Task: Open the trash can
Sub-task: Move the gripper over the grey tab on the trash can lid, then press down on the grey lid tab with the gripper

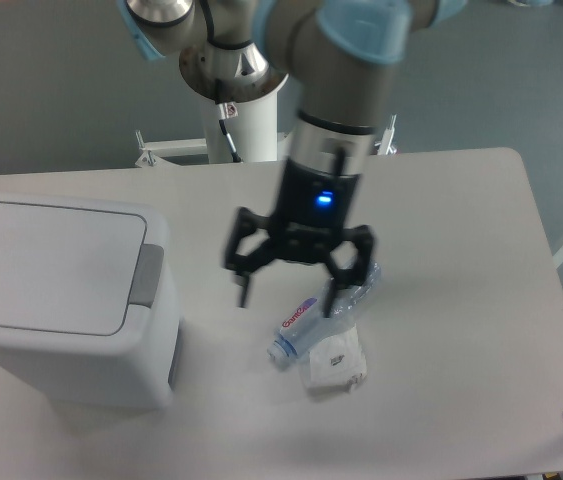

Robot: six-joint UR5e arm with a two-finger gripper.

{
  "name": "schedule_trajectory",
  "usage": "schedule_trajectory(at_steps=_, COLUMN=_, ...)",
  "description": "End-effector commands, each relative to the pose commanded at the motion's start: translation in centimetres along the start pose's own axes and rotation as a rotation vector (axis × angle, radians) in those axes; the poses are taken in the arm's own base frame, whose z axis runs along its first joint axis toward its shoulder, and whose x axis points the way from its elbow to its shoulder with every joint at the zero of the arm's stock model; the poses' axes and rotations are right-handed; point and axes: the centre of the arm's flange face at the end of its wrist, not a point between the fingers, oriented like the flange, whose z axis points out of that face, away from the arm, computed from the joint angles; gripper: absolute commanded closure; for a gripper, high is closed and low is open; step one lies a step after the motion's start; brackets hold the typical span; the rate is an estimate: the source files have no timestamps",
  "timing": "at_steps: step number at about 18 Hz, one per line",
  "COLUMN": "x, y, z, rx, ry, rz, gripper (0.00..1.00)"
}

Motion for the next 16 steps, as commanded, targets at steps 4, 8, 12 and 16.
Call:
schedule_trajectory(at_steps=4, x=1.1, y=0.2, z=0.6, rx=-0.010, ry=0.012, rz=0.013, gripper=0.00)
schedule_trajectory(at_steps=8, x=1.5, y=1.6, z=1.8, rx=-0.038, ry=0.024, rz=0.010, gripper=0.00)
schedule_trajectory(at_steps=12, x=2.1, y=2.3, z=2.0, rx=-0.049, ry=0.030, rz=0.019, gripper=0.00)
schedule_trajectory(at_steps=16, x=2.1, y=2.6, z=2.2, rx=-0.055, ry=0.032, rz=0.017, gripper=0.00)
